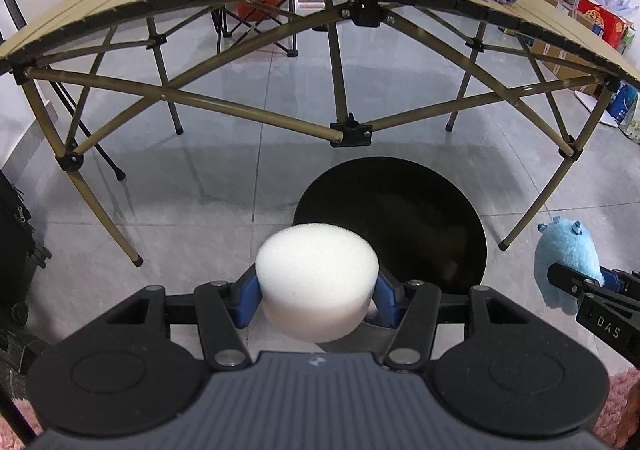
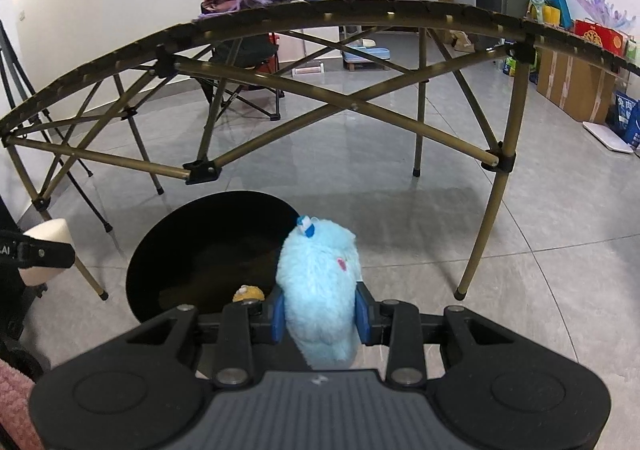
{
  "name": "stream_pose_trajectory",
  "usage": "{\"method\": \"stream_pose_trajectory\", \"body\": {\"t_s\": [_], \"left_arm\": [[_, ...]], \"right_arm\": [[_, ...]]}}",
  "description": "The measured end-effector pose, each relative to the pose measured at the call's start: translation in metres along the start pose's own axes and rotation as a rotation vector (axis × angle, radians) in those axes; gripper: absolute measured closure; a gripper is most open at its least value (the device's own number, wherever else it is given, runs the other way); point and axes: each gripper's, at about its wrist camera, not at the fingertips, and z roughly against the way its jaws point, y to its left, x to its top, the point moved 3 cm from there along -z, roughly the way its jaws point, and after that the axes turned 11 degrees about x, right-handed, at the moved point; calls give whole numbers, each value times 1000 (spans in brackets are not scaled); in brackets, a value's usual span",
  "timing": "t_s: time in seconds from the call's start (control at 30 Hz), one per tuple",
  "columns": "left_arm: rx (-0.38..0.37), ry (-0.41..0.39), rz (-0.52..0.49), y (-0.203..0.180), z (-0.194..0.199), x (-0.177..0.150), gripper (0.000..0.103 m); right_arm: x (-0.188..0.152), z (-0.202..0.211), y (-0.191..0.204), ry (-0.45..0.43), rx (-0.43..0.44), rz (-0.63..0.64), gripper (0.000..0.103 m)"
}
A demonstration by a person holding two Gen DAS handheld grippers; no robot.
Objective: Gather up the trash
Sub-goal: 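Carry the foam puck and plush with both tools down over the black bin, then open the left tool to drop the white foam puck into the bin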
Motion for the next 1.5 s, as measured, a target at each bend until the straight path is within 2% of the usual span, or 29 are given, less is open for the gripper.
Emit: {"method": "stream_pose_trajectory", "body": {"t_s": [0.47,0.93,1.5], "left_arm": [[-19,52,-6,-33,-18,15,45],[-39,100,-15,-81,-40,30,45],[-12,151,6,-93,-62,36,45]], "right_arm": [[6,-14,-14,0,-8,-38,70],[9,-23,-46,-14,-43,-108,70],[5,-30,-63,-5,-72,-131,70]]}}
